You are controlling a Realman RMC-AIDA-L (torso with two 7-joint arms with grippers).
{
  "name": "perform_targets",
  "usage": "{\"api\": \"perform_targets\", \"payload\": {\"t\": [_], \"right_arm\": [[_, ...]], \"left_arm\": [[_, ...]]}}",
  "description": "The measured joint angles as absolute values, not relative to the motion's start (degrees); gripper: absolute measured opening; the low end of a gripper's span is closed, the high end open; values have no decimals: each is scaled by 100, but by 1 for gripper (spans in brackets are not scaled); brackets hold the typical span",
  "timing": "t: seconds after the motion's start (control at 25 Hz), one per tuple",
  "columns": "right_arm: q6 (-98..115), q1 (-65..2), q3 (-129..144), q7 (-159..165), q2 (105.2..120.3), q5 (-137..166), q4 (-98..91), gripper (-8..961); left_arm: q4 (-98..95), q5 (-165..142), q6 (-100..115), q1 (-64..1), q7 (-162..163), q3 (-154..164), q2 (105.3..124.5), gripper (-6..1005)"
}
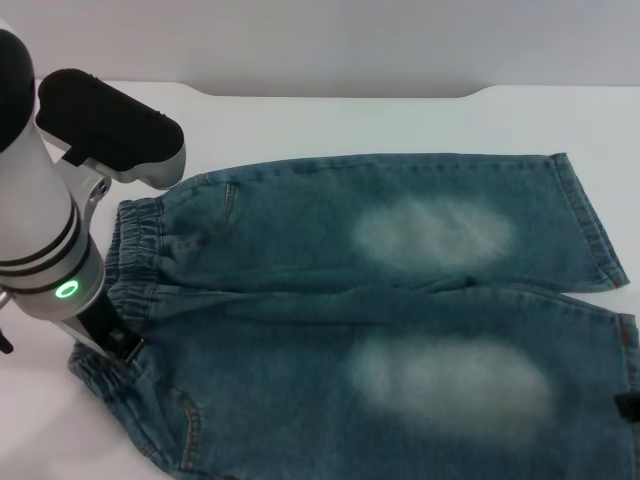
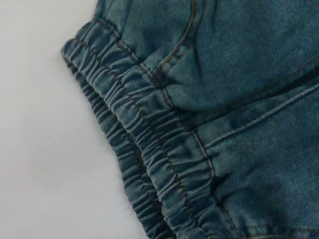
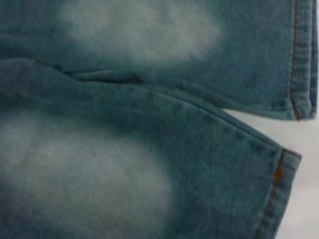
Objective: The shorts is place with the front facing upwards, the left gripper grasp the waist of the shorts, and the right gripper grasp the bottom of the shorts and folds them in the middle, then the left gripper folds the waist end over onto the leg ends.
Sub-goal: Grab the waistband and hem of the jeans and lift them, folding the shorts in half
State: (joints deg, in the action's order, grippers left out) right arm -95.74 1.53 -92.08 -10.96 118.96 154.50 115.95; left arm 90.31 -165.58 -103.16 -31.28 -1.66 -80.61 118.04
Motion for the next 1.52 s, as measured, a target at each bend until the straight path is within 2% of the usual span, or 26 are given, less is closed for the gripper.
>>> {"api": "perform_targets", "payload": {"t": [1.52], "right_arm": [[-9588, 650, -9169, -919, 11936, 15195, 11223, 639]], "left_arm": [[8779, -16558, -10309, -3437, -126, -7985, 11821, 33]]}}
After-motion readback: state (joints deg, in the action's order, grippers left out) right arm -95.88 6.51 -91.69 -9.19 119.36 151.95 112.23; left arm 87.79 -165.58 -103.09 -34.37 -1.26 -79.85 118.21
